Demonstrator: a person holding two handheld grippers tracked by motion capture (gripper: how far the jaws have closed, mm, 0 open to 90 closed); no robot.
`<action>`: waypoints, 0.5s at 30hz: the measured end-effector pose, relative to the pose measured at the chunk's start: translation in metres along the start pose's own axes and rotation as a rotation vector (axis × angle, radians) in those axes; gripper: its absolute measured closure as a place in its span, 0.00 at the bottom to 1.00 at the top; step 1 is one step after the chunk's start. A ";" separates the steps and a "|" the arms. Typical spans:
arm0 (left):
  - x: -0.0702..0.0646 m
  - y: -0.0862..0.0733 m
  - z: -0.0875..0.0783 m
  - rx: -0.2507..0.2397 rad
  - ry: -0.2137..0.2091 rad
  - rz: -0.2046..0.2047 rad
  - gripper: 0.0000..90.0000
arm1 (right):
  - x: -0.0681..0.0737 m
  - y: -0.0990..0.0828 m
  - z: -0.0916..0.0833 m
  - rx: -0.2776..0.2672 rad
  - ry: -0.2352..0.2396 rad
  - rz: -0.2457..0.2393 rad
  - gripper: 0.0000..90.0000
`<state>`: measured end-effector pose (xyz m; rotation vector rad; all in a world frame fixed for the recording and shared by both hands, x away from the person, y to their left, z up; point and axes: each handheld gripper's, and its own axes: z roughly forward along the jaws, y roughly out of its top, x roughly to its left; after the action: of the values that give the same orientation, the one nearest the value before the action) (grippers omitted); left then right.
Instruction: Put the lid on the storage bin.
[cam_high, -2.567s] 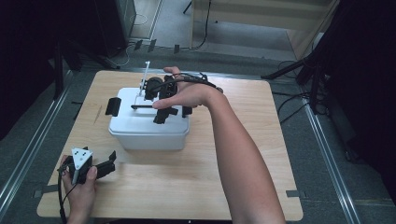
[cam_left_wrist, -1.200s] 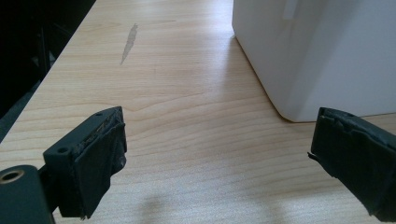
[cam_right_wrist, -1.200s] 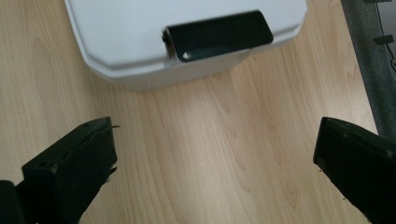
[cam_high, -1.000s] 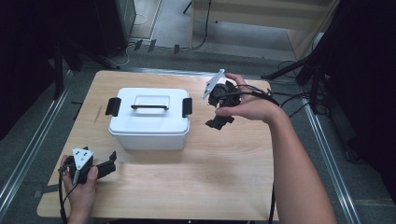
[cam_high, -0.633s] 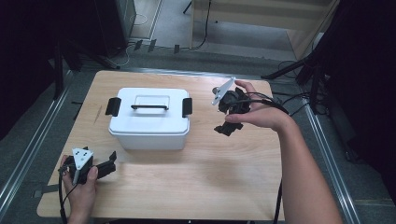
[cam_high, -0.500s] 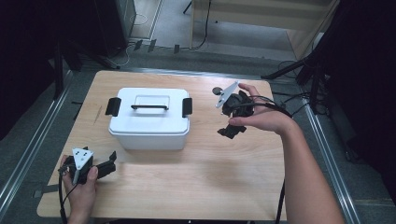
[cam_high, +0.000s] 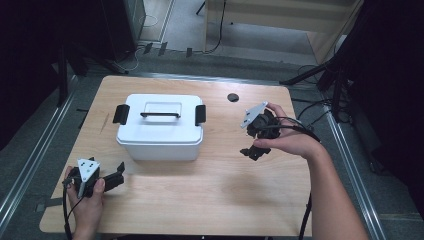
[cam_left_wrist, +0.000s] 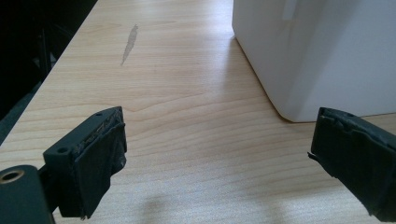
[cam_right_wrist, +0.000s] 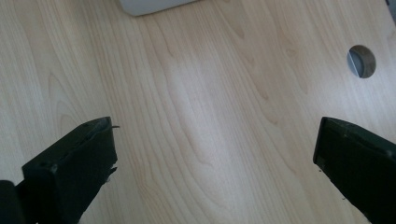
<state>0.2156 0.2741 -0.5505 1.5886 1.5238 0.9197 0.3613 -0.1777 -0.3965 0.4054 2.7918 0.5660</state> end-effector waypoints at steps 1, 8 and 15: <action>0.000 0.000 0.000 0.000 0.000 0.000 0.05 | 0.001 -0.003 0.001 0.001 -0.001 0.005 0.00; 0.000 0.000 0.000 -0.002 0.000 0.002 0.05 | 0.008 -0.025 0.009 0.001 0.002 0.034 0.00; 0.000 0.000 -0.001 -0.007 -0.002 0.004 0.05 | 0.016 -0.046 0.013 -0.015 -0.001 0.067 0.00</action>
<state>0.2149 0.2738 -0.5505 1.5881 1.5149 0.9244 0.3403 -0.2087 -0.4302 0.4974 2.7799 0.6005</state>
